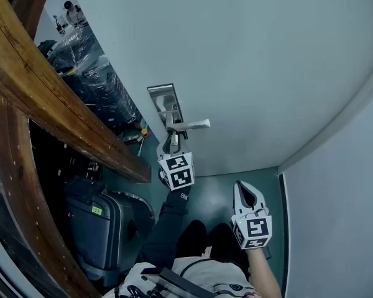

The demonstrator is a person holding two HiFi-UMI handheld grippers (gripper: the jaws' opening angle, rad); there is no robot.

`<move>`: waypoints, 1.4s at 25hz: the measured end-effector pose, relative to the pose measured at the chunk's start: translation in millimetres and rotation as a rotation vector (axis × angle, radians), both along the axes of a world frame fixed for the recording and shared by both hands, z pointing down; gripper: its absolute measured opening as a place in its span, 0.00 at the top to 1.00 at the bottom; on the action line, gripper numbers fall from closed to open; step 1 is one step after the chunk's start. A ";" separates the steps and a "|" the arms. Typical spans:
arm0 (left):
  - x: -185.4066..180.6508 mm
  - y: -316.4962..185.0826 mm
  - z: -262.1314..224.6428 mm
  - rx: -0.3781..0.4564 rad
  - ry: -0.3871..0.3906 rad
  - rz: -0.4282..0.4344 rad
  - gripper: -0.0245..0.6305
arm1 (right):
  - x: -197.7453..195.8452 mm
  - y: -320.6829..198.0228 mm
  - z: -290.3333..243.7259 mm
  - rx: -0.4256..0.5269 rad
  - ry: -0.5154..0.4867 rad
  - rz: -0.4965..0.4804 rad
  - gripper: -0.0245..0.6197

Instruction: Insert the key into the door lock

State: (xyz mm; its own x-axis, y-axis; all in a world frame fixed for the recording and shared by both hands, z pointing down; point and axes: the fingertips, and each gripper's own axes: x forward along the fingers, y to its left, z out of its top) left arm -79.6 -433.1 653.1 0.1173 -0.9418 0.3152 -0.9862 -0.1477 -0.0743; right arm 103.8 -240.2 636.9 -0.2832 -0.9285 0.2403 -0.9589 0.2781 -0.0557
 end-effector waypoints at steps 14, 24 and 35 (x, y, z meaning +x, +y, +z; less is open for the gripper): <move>5.7 -28.2 -0.5 0.003 -0.015 0.046 0.78 | 12.7 9.2 9.9 -0.017 -0.003 0.029 0.95; 9.9 76.8 -54.5 0.015 0.077 0.129 0.78 | -15.5 5.3 -80.7 0.019 -0.038 -0.025 0.95; 17.9 164.9 -194.9 0.098 0.116 0.140 0.96 | -49.9 13.9 -212.7 0.104 -0.085 -0.100 0.95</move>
State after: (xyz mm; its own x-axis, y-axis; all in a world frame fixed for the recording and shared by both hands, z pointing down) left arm -61.7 -268.2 458.2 0.2798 -0.9391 0.1994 -0.9593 -0.2820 0.0182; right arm 53.9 -226.3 424.2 -0.3911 -0.9131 0.1153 -0.9190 0.3809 -0.1015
